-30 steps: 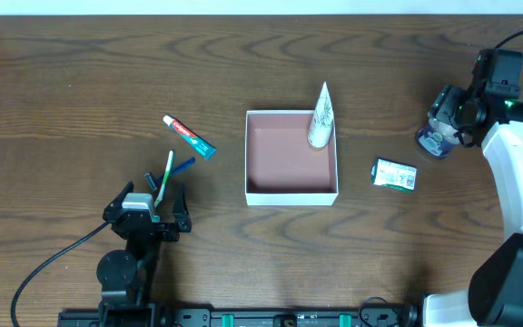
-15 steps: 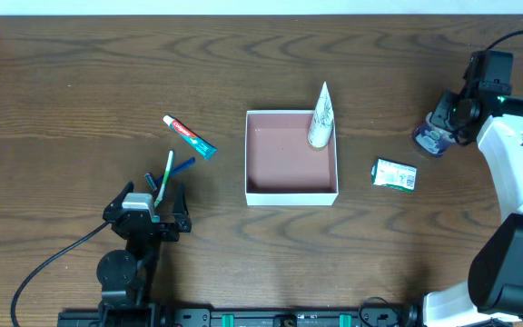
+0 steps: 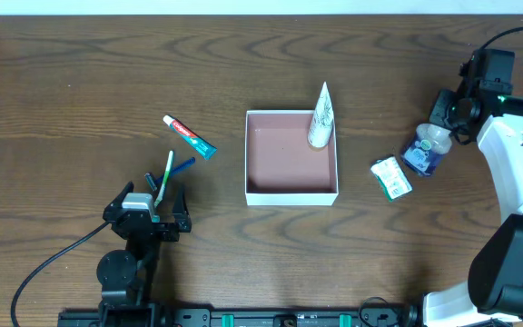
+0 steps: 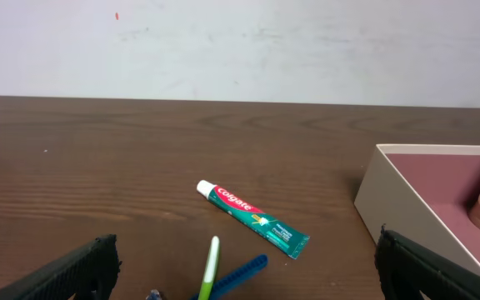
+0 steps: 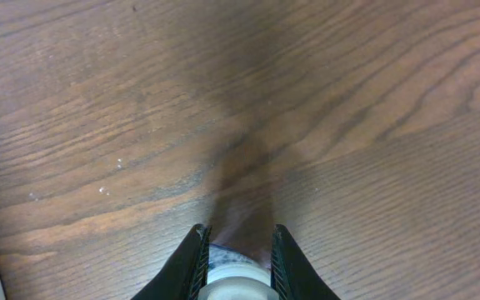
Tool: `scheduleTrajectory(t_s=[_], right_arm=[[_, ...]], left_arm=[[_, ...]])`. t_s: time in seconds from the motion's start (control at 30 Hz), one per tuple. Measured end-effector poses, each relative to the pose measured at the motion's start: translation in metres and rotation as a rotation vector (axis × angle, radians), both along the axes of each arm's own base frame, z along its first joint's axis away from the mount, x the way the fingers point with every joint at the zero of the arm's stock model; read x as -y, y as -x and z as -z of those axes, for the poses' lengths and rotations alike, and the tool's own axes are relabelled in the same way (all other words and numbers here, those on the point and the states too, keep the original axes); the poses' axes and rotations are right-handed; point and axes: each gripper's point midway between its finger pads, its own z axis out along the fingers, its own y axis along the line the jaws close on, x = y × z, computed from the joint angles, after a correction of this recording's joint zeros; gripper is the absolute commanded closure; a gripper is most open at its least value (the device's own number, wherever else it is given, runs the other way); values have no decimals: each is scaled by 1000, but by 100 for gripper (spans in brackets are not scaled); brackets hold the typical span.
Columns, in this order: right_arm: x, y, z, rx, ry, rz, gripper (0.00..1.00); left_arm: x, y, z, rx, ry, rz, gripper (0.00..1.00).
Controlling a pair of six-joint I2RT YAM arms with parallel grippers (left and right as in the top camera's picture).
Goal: Pack container
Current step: 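Move the right gripper to the blue soap pump bottle and grasp it, then lift the soap bottle with the right gripper and carry it into the box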
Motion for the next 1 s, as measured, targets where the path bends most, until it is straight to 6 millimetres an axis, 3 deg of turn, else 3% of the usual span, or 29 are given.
scheduleTrajectory(t_s=[0.2,0.33,0.43,0.57,0.67,0.8,1.0], right_arm=[[-14,-4,-17,58,28,-84,92],[-36,-3,-62,176,47,-186,91],[-66,6,-110,303,45,-290,91],[-121,36,-172,472,10,-468,91],[-160,64,-203,560,-34,-597,91],[-203,102,-225,618,-87,-749,92],[-245,142,-226,615,-108,-949,91]], left_arm=[[0,0,0,0,0,0,2],[0,0,0,0,0,0,2],[0,0,0,0,0,0,2],[0,0,0,0,0,0,2],[0,0,0,0,0,0,2],[0,0,0,0,0,0,2],[0,0,0,0,0,0,2]])
